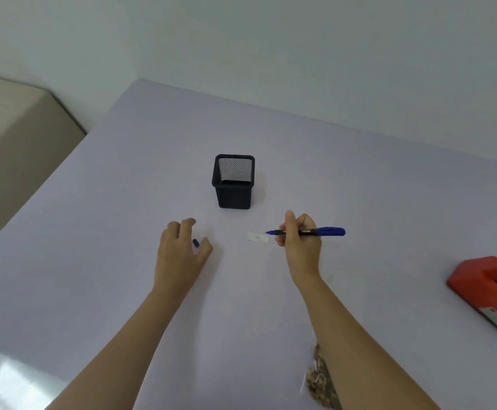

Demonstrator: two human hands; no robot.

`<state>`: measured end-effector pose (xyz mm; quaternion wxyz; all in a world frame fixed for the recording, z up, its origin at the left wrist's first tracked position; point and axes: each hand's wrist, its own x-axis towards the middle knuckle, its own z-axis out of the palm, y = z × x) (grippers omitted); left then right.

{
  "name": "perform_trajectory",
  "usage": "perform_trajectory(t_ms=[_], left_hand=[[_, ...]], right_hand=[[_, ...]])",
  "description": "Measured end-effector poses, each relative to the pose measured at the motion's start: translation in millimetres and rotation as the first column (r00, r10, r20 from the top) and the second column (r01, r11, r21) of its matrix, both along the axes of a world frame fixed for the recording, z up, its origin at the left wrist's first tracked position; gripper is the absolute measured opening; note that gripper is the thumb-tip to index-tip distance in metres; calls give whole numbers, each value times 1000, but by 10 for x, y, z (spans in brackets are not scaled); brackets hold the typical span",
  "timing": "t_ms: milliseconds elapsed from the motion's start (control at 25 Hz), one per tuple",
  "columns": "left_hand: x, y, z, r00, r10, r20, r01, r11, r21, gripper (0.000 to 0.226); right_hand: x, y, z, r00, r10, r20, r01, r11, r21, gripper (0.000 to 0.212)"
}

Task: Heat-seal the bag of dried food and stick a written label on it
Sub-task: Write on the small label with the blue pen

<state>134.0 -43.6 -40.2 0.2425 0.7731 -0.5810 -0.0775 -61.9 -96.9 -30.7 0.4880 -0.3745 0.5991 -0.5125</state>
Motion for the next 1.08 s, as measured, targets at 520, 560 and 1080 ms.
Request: perform_trajectory(t_ms=[520, 560, 1080], left_hand=[[-453, -189, -446, 908, -413, 72, 411, 911, 46, 42], [-451, -188, -459, 909, -409, 83, 407, 912, 47, 42], [-549, -188, -490, 952, -297, -77, 299, 954, 22, 23]], right_hand=[[351, -124, -559, 929, -56, -365, -52, 959, -279, 44], [355, -124, -573, 930, -47, -366, -65, 955, -288, 46], [340, -77, -589, 886, -20, -463, -142, 939, -314, 39]])
